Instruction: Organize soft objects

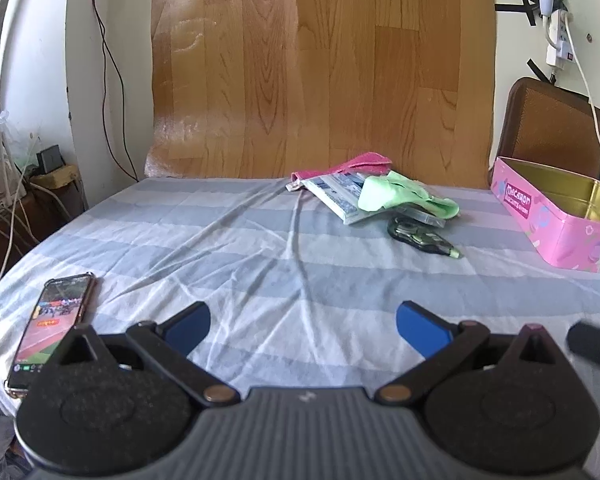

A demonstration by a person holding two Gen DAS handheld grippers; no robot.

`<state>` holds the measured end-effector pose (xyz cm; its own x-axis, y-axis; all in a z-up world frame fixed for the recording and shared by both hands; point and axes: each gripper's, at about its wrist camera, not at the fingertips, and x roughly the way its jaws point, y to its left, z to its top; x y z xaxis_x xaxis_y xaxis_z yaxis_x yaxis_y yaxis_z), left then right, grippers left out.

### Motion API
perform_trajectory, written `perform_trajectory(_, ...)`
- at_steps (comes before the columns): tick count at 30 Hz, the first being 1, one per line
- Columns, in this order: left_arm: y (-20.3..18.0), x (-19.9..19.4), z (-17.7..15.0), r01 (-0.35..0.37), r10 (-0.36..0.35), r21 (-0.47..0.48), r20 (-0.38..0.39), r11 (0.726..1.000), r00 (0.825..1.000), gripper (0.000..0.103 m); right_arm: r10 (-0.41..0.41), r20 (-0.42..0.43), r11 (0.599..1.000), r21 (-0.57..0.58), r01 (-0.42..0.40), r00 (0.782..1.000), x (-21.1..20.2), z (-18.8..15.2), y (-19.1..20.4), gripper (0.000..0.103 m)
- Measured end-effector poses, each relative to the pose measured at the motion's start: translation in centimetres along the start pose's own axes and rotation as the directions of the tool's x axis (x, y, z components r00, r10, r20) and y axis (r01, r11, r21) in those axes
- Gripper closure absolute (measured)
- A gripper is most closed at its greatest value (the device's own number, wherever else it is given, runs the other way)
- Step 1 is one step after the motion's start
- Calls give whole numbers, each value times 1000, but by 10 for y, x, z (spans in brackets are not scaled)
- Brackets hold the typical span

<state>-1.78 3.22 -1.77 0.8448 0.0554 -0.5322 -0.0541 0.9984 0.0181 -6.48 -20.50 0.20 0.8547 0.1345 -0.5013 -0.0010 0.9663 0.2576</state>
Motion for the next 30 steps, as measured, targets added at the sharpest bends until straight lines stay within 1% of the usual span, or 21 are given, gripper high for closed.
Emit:
perform_trajectory(4, 0, 5, -2, 8, -8, 1, -12, 1000, 1000, 0, -1, -40, 1000, -12, 0, 999, 6, -7, 4, 0)
perform_trajectory(10, 4, 9, -2, 10, -10, -11, -17, 1000, 1000, 0, -15, -11, 1000, -25, 15, 1000, 4, -6, 8, 0)
perform_trajectory(15, 2, 12, -3, 22, -22, -11, -25, 1000, 999, 0, -23, -27, 1000, -22, 22, 999, 8, -8, 8, 0)
perform_trajectory(25, -5, 10, -3, 31, -31, 8, -23, 999, 999, 0, -30, -9, 999, -28, 30, 999, 5, -9, 6, 0)
perform_trajectory(30, -9, 11, -4, 37, -36, 13, -34, 999, 999, 0, -25, -17, 999, -20, 24, 1000, 6, -11, 4, 0)
